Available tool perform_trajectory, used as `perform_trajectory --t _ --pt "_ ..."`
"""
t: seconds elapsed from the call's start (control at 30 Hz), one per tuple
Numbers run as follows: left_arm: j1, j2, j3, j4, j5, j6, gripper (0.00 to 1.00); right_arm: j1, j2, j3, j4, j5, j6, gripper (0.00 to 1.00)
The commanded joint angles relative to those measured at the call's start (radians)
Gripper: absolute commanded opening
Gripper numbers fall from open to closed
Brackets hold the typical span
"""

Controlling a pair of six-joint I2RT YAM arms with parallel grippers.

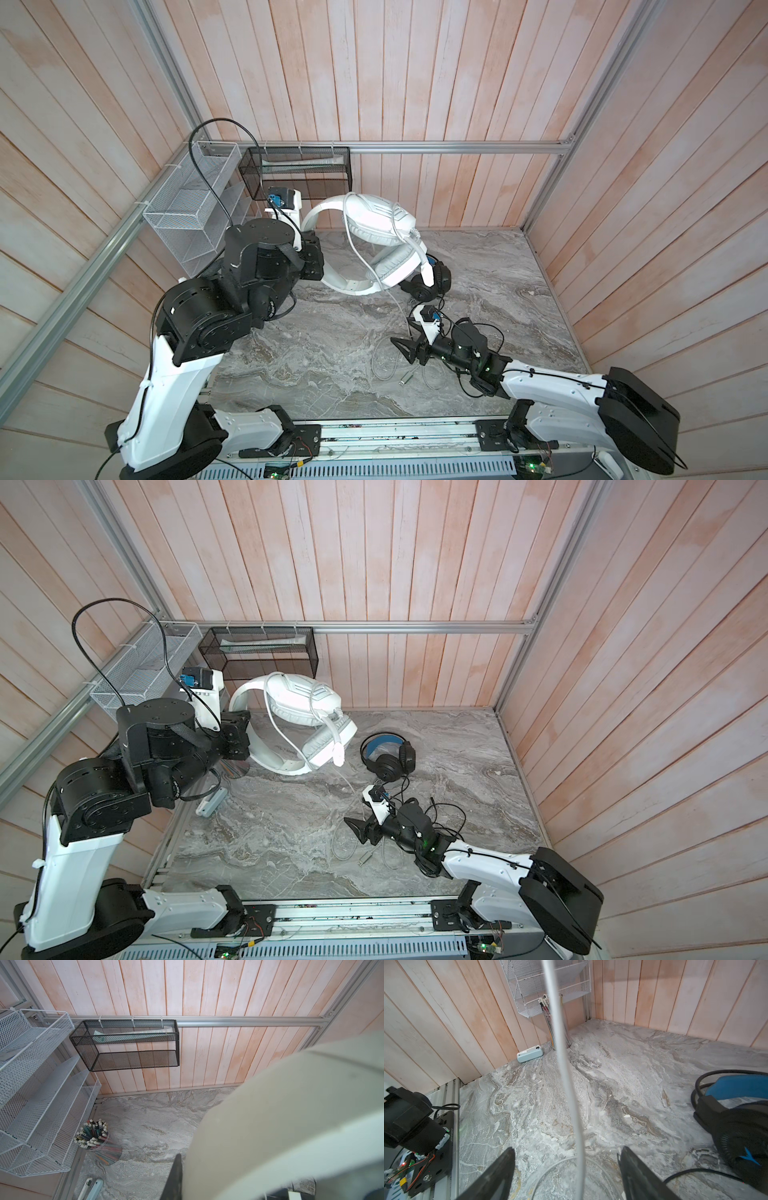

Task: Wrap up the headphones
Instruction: 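Raise the white headset with the left gripper while the right gripper pulls the cable back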

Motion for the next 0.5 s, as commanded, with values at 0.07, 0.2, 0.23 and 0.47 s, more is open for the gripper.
perform_trajectory --t 0.07,0.2,0.23,0.47 --pt "-0.004 0.007 0.057 0.047 0.015 -0.013 0.0 -0.02 0.08 -0.03 0.083 0.04 0.011 0.76" --pt "-0.004 0.011 0.071 0.047 -0.001 -0.002 0.0 -0.023 0.096 -0.04 0.095 0.013 0.007 0.71" --pt "-0.004 0.012 0.071 0.049 -0.005 0.001 0.0 -0.023 0.093 -0.041 0.094 0.002 0.006 0.69" --pt "-0.004 0.022 0.087 0.061 -0.019 0.022 0.0 -0.024 0.117 -0.075 0.093 -0.05 0.02 0.49"
